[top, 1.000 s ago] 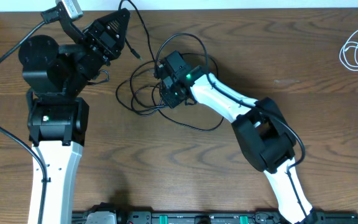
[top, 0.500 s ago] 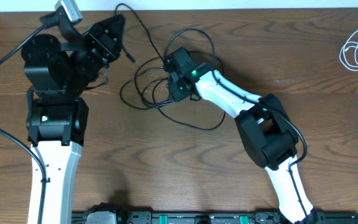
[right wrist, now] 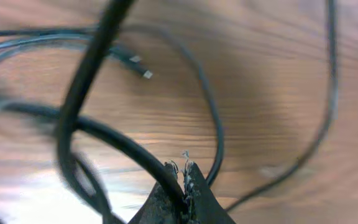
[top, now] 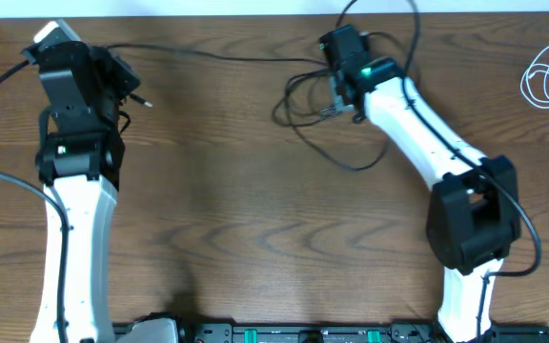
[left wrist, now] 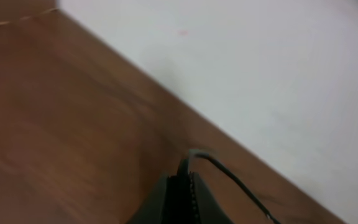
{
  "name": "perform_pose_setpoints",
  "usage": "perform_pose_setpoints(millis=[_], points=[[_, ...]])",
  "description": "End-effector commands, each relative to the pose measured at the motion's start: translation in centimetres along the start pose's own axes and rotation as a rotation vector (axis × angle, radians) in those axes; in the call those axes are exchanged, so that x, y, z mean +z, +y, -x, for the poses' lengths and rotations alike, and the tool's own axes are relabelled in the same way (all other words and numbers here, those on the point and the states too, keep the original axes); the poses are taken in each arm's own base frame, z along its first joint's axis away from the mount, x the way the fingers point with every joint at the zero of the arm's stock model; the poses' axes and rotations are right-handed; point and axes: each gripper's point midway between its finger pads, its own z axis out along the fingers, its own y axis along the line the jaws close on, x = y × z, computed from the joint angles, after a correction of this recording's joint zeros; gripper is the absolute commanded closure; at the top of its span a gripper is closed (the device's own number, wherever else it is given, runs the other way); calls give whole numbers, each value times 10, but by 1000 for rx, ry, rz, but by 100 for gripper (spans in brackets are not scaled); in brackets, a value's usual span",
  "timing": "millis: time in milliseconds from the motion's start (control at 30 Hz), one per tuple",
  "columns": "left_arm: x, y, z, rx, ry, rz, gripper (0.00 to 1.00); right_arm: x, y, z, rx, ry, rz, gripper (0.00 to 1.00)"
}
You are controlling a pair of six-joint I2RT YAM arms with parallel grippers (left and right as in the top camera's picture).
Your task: Untangle cables
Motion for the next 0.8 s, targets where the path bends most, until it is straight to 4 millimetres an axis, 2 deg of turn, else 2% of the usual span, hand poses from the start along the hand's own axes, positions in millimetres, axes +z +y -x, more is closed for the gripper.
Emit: perform_pose_setpoints(millis=[0,267,467,600,700,767], points=[[10,27,16,36,-41,105,93,0,-61,6,69,-19,-210,99],[27,75,13,72,-22,276,93,15,-118,1,188,28,-245,99],[36,103,14,69,-22,363,93,32,-141,-7,290,85,-119,99],[43,132,15,45,-10,424,93,41,-159,-16,362,124,-54,99],[48,153,14,26,2,466,93,45,-164,-20,394,143,-5,99],[52,161,10,19,18,474,93,46,-167,-21,408,147,10,99]])
